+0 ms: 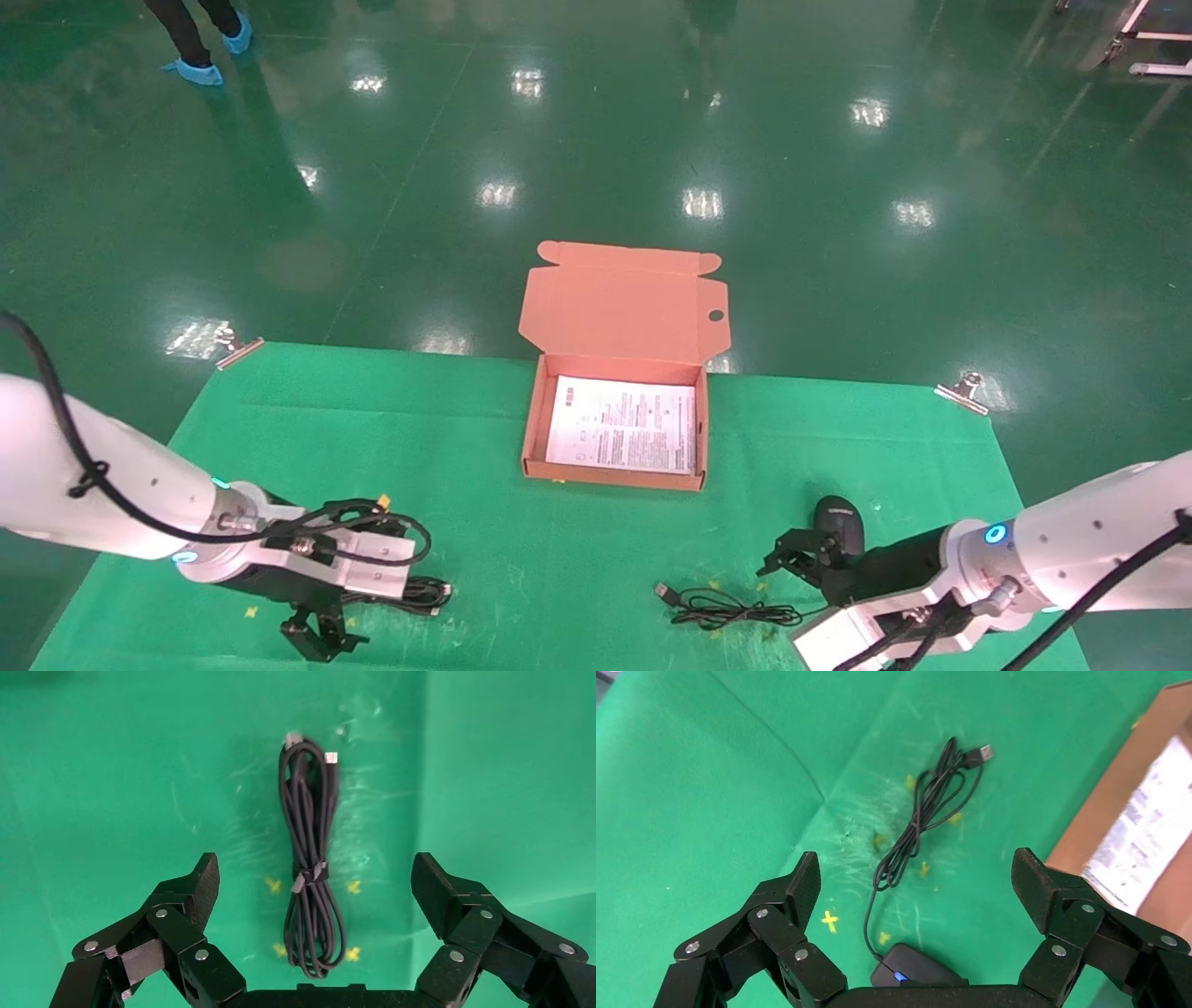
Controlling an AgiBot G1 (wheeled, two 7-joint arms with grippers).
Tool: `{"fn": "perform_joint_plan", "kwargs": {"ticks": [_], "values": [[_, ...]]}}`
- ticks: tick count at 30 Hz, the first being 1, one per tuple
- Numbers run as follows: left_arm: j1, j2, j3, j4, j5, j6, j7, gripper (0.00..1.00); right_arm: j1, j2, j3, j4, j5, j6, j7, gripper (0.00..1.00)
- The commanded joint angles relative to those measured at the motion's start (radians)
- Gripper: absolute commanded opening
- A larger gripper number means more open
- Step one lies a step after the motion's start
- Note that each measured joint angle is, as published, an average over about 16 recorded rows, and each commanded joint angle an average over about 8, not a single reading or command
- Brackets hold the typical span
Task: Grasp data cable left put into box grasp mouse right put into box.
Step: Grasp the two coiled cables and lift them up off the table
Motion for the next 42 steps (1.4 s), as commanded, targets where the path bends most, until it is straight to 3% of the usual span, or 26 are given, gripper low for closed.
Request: {"fn": "perform_joint_plan", "kwargs": {"ticks": [1,20,30,31,32,33,39,40,42], "values": [[-0.001,0.014,0.005,0.030,0.014,-0.013,0.001,1.00,-0.006,-0.010,-0.005,-0.019,-0.012,0.015,-0.006,1.00],[-0.040,0.133,-0.026,0.496,-0.030,-0.141,0.120,1.00,0.012,-0.147,-0.022,-0.337,-0.030,0.092,-0.083,1.00],[-0.054,0.165,-0.042,0.646,-0.055,-0.189,0.205,1.00,0.001,-0.194,-0.030,-0.450,-0.059,0.184,-0.147,1.00],[-0.056,0.166,-0.044,0.656,-0.058,-0.192,0.212,1.00,-0.001,-0.198,-0.029,-0.458,-0.059,0.196,-0.149,0.99],[-0.057,0.168,-0.046,0.665,-0.061,-0.195,0.219,1.00,-0.003,-0.201,-0.027,-0.465,-0.059,0.207,-0.150,0.86],[-0.058,0.169,-0.047,0.672,-0.064,-0.198,0.225,0.92,-0.005,-0.204,-0.025,-0.472,-0.058,0.217,-0.151,0.74],[-0.062,0.171,-0.056,0.704,-0.078,-0.209,0.253,0.17,-0.010,-0.216,-0.016,-0.498,-0.053,0.252,-0.152,0.00],[-0.062,0.171,-0.057,0.707,-0.079,-0.209,0.255,0.05,-0.010,-0.217,-0.016,-0.500,-0.054,0.254,-0.153,0.00],[-0.063,0.172,-0.058,0.711,-0.081,-0.210,0.258,0.00,-0.011,-0.218,-0.016,-0.503,-0.054,0.257,-0.154,0.00]]}}
